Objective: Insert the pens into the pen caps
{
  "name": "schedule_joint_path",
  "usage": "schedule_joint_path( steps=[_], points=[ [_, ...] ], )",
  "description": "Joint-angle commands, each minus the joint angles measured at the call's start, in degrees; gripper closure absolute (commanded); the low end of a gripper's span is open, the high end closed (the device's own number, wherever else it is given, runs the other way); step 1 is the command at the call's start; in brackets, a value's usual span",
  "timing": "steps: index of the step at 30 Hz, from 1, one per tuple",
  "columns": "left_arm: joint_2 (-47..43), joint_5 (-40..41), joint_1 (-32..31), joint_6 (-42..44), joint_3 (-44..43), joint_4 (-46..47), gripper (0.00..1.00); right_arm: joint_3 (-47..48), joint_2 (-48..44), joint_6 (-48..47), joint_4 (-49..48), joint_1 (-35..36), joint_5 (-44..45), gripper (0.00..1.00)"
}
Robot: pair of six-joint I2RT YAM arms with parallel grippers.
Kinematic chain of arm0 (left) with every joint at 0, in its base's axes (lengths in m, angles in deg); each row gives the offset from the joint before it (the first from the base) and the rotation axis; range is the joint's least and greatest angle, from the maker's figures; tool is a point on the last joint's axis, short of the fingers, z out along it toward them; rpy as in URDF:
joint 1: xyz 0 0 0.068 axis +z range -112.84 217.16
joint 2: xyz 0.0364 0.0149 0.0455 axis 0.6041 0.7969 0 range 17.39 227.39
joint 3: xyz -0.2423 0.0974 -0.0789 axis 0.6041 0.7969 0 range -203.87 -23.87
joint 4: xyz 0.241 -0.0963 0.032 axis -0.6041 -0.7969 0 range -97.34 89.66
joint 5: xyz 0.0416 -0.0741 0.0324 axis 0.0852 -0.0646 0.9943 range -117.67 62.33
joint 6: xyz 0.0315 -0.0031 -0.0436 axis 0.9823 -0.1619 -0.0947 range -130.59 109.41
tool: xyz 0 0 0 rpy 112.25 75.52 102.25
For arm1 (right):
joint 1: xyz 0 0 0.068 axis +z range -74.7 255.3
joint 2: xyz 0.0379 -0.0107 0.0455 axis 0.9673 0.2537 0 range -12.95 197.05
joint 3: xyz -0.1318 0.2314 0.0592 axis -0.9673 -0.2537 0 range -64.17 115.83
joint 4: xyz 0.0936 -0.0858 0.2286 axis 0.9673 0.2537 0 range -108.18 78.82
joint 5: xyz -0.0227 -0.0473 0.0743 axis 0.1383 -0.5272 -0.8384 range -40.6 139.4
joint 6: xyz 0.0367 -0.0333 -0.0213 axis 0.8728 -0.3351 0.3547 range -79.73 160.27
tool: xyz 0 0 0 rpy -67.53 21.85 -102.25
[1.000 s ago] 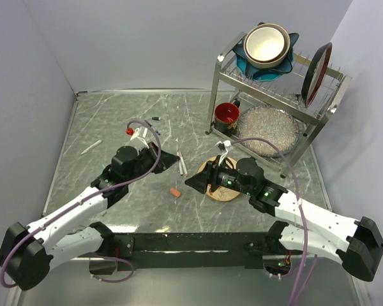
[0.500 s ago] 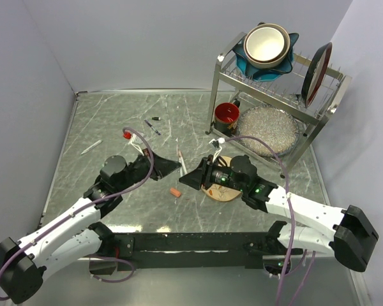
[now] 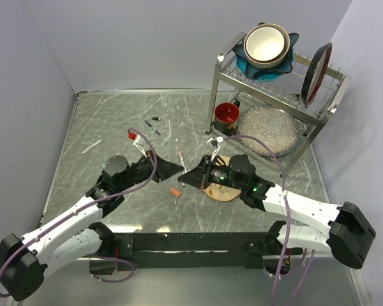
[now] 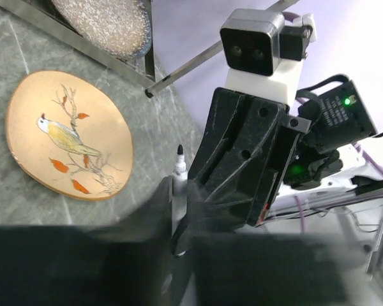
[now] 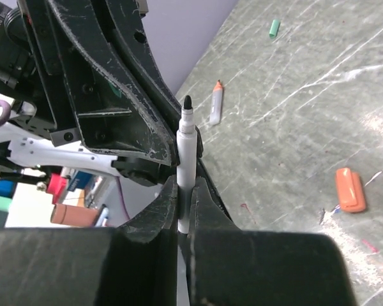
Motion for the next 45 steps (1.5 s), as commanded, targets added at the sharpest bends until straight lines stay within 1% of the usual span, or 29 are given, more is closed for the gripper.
schedule_joint_path(
  steps=[1, 2, 3, 4, 5, 6, 7, 8, 9, 10, 11, 14, 15, 16, 18, 19, 21, 22, 23, 24, 26, 27, 29, 30, 31, 33, 34, 39, 45],
  points=[
    [0.8, 1.64, -0.23, 4.54, -4.24, -5.59, 0.54, 0.25, -1.39, 0.01, -4.74, 0.18, -1.58, 1.0],
    [0.89, 2.87, -0.23, 6.03, -6.68, -8.07, 0.43, 0.08, -2.0, -0.08, -4.3, 0.18, -0.8, 1.0],
    [0.97, 4.71, -0.23, 9.01, -8.19, -10.62, 0.37, -0.19, -2.62, -0.08, -2.73, 0.18, 0.17, 1.0],
    [1.15, 8.03, -0.23, 10.51, -9.6, -13.17, 0.27, -0.27, -4.19, -0.08, -1.76, 0.18, 2.7, 1.0],
    [1.41, 9.46, -0.23, 13.31, -12.48, -16.33, 0.24, -0.45, -4.9, -0.86, -0.79, 0.18, 3.77, 1.0],
    [1.76, 10.69, -0.14, 14.91, -14.08, -18.36, 0.18, -0.71, -5.69, -1.39, 0.78, 0.1, 4.57, 1.0],
    [3.16, 14.79, -0.23, 16.4, -15.92, -20.12, 0.17, -0.98, -7.61, -1.92, 1.5, 0.18, 6.05, 1.0],
    [4.13, 17.44, -0.14, 18.85, -19.77, -25.36, 0.16, -1.24, -8.5, -2.97, 2.03, 0.18, 6.15, 1.0],
    [5.36, 20.86, 0.03, 20.01, -21.63, -27.33, 0.13, -2.03, -9.73, -3.76, 2.55, 0.1, 6.16, 1.0],
    [7.98, 24.99, 0.29, 21.24, -24.78, -28.57, 0.13, -2.73, -12.09, -4.47, 2.56, 0.09, 6.76, 1.0],
    [9.49, 26.77, 0.64, 23.51, -26.12, -30.4, 0.13, -3.43, -13.51, -5.95, 2.56, 0.09, 7.29, 1.0],
    [16.25, 28.8, 2.92, 26.95, -30.6, -31.12, 0.13, -5.46, -18.59, -9.29, 3.7, 0.01, 10.1, 1.0],
    [18.36, 28.81, 5.02, 27.14, -32.01, -32.61, 0.14, -5.72, -19.49, -10.09, 4.75, 0.01, 10.55, 1.0],
    [22.55, 28.46, 6.17, 27.32, -35.68, -33.58, 0.14, -5.9, -20.72, -10.79, 5.28, 0.01, 11.07, 1.0],
    [26.97, 27.15, 9.85, 27.84, -39.3, -35.77, 0.15, -6.16, -23.01, -12.29, 5.89, 0.01, 11.52, 1.0],
    [31.17, 26.01, 11.18, 28.63, -42.62, -36.05, 0.15, -6.25, -23.62, -12.56, 6.07, -0.08, 11.78, 1.0],
    [35.23, 23.2, 14.25, 31.35, -45.8, -36.31, 0.16, -6.95, -24.94, -12.73, 5.73, 0.09, 11.69, 1.0],
    [39.17, 21.62, 15.05, 31.88, -48.78, -36.4, 0.16, -7.22, -25.29, -12.82, 5.64, 0.09, 11.69, 1.0],
    [41.21, 19.51, 16.8, 32.84, -50.03, -36.05, 0.16, -7.83, -25.56, -13.26, 5.37, 0.01, 11.87, 1.0],
    [42.97, 15.4, 17.43, 33.29, -51.17, -35.61, 0.17, -8.1, -25.74, -13.35, 5.11, 0.09, 12.13, 1.0],
    [48.24, 12.47, 18.75, 35.65, -55.04, -34.73, 0.18, -8.36, -25.82, -13.61, 5.55, 0.01, 12.05, 1.0],
    [51.74, 12.37, 19.1, 36.54, -56.44, -34.47, 0.18, -8.27, -25.91, -13.87, 6.07, 0.01, 11.96, 1.0],
    [55.36, 13.42, 20.15, 39.42, -61.62, -35.52, 0.18, -8.27, -26.09, -14.31, 6.42, 0.09, 11.96, 1.0],
    [58.95, 13.77, 20.51, 40.75, -63.38, -35.87, 0.19, -8.27, -26.26, -14.49, 6.43, 0.09, 11.96, 1.0],
    [60.81, 14.21, 20.86, 41.81, -66.79, -36.13, 0.19, -8.19, -26.44, -14.67, 6.51, 0.01, 12.39, 1.0],
    [65.81, 12.99, 22.35, 44.54, -69.8, -36.57, 0.2, -8.45, -26.53, -15.46, 6.78, 0.01, 12.83, 1.0],
    [67.32, 11.68, 22.79, 45.15, -72.86, -37.01, 0.2, -8.54, -26.79, -15.72, 6.86, 0.01, 13.27, 1.0],
    [76.62, 12.98, 23.85, 47.53, -78.51, -37.1, 0.23, -9.5, -27.14, -16.42, 6.08, 0.01, 14.77, 1.0],
    [84.46, 14.83, 23.85, 49.81, -84.14, -37.45, 0.25, -9.24, -26.44, -16.86, 5.99, 0.01, 15.12, 1.0]
  ],
)
